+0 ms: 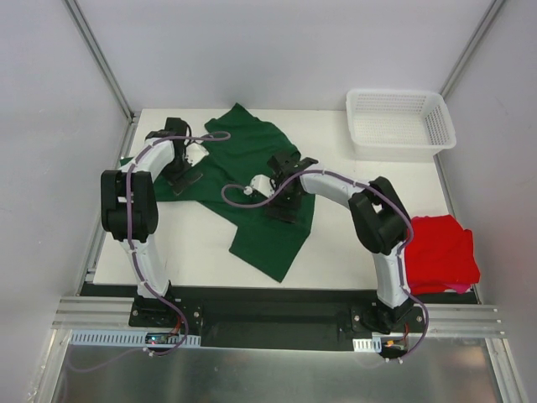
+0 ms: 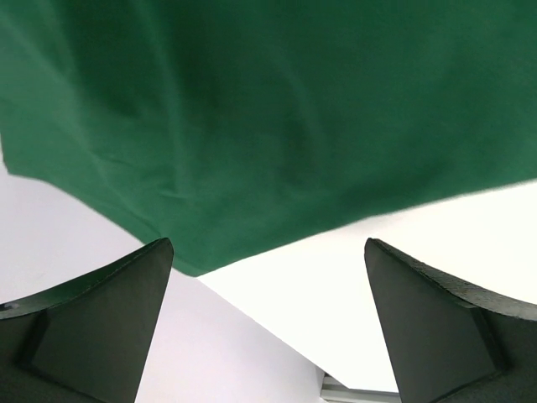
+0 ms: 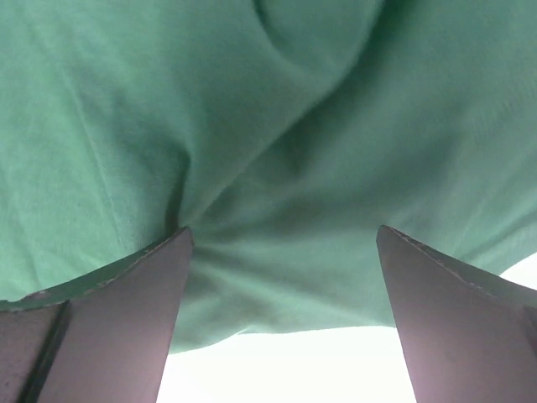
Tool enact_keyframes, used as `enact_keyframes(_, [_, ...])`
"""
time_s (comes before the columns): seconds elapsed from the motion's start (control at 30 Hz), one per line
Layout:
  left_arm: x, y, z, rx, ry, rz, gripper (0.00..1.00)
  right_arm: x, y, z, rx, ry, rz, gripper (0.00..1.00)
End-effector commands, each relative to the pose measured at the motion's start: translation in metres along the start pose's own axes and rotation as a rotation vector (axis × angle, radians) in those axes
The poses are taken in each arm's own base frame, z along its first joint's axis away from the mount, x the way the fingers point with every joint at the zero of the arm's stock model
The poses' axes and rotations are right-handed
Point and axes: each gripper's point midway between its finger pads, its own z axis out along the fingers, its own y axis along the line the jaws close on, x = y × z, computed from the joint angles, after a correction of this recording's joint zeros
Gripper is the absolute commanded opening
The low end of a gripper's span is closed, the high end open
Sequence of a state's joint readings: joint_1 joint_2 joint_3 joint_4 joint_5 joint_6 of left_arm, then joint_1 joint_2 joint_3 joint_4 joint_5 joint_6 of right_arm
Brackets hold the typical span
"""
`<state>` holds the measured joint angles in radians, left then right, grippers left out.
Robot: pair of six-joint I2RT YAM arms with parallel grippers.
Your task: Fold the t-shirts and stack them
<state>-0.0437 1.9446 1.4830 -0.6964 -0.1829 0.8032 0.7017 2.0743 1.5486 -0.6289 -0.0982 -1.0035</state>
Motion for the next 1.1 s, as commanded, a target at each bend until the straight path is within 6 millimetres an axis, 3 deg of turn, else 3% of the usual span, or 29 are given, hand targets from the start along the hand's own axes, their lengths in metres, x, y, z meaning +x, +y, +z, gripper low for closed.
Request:
enact_keyframes(0.0, [0.0,0.011,-0.005,-0.015,0.01,0.012,0.99,-0.002,0.045,-0.015,-0.14,0.007,0.029,0.96])
enact_keyframes(0.07, [-0.001,0.013,-0.005,-0.017,0.008,0.02,0.99,0.001,0.049,-0.019,-0.158,0.027,0.015,0.96])
enact_keyframes(0.2, [-0.003,0.016,-0.007,-0.024,0.001,0.031,0.99,-0.004,0.032,-0.038,-0.098,0.015,-0.019,0.96])
enact_keyframes(0.33, [-0.004,0.019,-0.007,-0.029,0.003,0.038,0.99,-0.039,-0.002,-0.082,0.022,-0.112,-0.023,0.96])
enact_keyframes(0.5, [-0.006,0.021,-0.005,-0.031,0.0,0.028,0.99,-0.078,-0.049,-0.103,0.145,-0.299,0.083,0.96])
enact_keyframes(0.67, [-0.008,0.02,-0.004,-0.026,-0.003,0.012,0.99,-0.088,-0.082,-0.069,0.195,-0.281,0.143,0.96])
enact_keyframes(0.7, [-0.007,0.02,-0.004,-0.026,-0.002,0.007,0.99,-0.087,-0.084,-0.047,0.167,-0.271,0.162,0.96])
enact_keyframes(0.73, [-0.007,0.019,-0.004,-0.025,-0.002,0.004,0.99,-0.086,-0.09,-0.041,0.164,-0.272,0.18,0.96])
enact_keyframes(0.9, [-0.003,0.015,-0.004,-0.019,0.005,0.0,0.99,-0.092,-0.084,0.001,0.0,-0.251,0.252,0.96])
enact_keyframes(1.07, [-0.002,0.014,-0.005,-0.018,0.006,-0.006,0.99,-0.086,-0.07,0.006,-0.051,-0.239,0.223,0.96])
